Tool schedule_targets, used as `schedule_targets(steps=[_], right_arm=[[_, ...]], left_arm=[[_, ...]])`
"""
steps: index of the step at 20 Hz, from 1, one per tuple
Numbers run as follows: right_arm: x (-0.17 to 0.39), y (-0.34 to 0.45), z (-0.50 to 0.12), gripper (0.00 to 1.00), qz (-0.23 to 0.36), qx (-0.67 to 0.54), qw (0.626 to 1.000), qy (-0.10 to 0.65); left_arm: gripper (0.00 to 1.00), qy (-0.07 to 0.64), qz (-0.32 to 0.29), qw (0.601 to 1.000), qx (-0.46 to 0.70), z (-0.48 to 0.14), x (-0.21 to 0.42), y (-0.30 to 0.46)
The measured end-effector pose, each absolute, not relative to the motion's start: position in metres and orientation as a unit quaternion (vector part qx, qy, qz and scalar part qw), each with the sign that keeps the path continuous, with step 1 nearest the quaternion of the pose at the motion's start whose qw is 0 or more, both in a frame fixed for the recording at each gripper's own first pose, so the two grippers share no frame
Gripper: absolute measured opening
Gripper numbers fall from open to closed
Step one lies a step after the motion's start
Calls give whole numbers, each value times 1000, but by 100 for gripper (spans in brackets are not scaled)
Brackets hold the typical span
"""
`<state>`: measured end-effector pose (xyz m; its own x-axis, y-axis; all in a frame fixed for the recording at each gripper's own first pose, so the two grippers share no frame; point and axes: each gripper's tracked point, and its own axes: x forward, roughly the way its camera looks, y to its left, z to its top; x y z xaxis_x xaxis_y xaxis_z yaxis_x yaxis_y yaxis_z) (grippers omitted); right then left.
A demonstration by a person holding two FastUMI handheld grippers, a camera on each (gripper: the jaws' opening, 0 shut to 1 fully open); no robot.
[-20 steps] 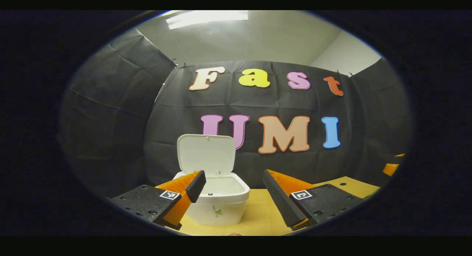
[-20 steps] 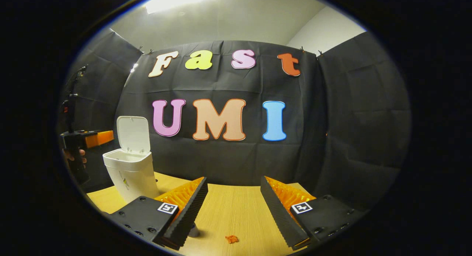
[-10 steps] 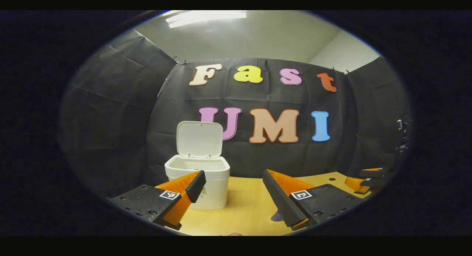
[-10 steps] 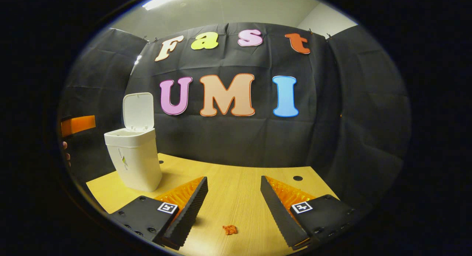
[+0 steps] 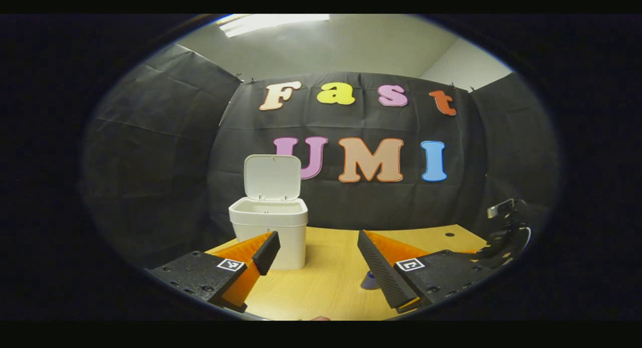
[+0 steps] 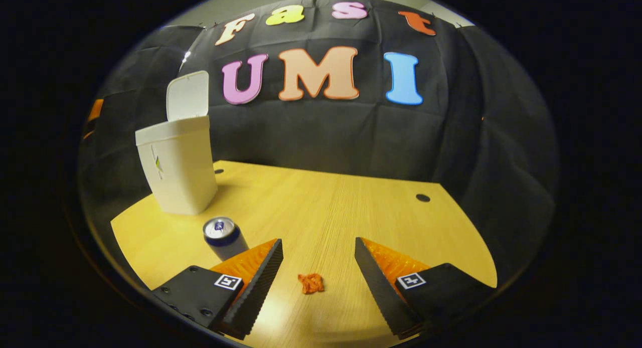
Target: Press the lid of the desktop garbage bin to open it, pick up the crumpled paper on the desktop and throw it into the bin, then pick up the pop can on the desktop and drop it into the bin, and finally close the garbage bin lid.
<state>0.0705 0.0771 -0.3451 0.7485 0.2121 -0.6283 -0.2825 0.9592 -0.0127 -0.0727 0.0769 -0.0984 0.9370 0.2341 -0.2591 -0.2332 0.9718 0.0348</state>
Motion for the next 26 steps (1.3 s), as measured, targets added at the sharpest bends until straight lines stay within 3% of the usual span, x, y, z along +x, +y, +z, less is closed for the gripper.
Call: schedule_targets(steps=[5, 6, 11, 14, 15, 17, 18, 21, 26], right_arm=[[61, 78, -411, 79, 144, -87, 897, 409], [59, 80, -421, 81, 147, -90, 891, 420], [57, 84, -444, 68, 149, -109, 878, 441], [62, 88, -448, 38, 154, -97, 880, 439], [61, 88, -445, 37, 155, -96, 879, 441], [67, 90, -451, 25, 158, -89, 879, 440], [69, 91, -449, 23, 158, -86, 879, 442], [86, 104, -402, 23, 162, -57, 900, 402], [119, 165, -250, 23, 203, 0, 938, 282]], left_arm=[[93, 145, 129, 981, 10, -101, -84, 77], [93, 147, 130, 980, 14, -102, -83, 77], [92, 157, 135, 978, 26, -105, -86, 80], [92, 161, 136, 977, 27, -106, -84, 82], [94, 163, 136, 977, 28, -107, -84, 82], [92, 163, 128, 978, 35, -106, -79, 81], [92, 163, 121, 978, 36, -107, -76, 80], [94, 159, 100, 982, 28, -107, -63, 81], [96, 147, 76, 986, -1, -111, -43, 95]])
